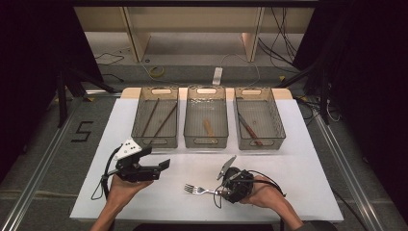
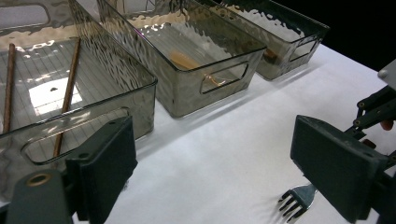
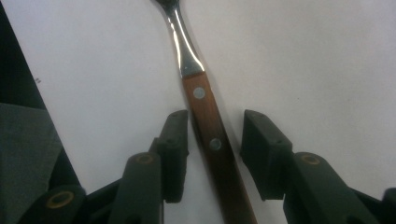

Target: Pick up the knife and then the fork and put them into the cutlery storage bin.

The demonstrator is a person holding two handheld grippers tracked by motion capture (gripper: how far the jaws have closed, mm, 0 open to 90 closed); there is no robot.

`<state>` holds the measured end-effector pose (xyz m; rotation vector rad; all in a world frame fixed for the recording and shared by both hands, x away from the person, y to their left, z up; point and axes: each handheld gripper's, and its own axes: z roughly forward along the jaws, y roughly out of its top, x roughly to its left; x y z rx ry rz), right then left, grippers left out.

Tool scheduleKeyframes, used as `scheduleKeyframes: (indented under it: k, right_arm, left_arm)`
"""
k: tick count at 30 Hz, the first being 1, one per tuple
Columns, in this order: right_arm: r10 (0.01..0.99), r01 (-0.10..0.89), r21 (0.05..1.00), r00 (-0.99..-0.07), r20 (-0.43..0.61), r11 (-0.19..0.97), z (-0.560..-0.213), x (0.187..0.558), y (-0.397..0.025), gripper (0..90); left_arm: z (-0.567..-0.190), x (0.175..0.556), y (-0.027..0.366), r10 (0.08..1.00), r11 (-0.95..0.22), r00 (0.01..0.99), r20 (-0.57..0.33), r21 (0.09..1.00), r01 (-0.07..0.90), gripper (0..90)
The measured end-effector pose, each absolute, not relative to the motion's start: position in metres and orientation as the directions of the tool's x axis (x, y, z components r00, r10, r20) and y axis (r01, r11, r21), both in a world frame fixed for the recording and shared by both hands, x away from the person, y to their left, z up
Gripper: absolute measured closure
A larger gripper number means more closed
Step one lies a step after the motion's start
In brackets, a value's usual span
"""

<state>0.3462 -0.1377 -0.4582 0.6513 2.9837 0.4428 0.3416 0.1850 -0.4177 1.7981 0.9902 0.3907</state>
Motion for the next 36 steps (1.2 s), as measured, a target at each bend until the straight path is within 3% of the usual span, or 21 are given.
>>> scheduleKeyframes:
  k: [18, 36]
  right_arm:
    - [0.378, 0.362, 0.262, -0.926, -0.014, 0.895, -0.4585, 0.3433, -0.1334, 76.0]
    - [0.4, 0.39, 0.309, -0.916, 0.034, 0.867, -0.4503, 0.3476, -0.1396, 77.1]
  left_arm:
    - [-0.4179, 0.3412, 0.1842, 0.774, -0.158, 0.61, -0.172, 0.88, 0.448, 13.6]
    - [-0.4179, 0.3412, 0.1848, 0.774, -0.161, 0.61, -0.169, 0.879, 0.448, 13.6]
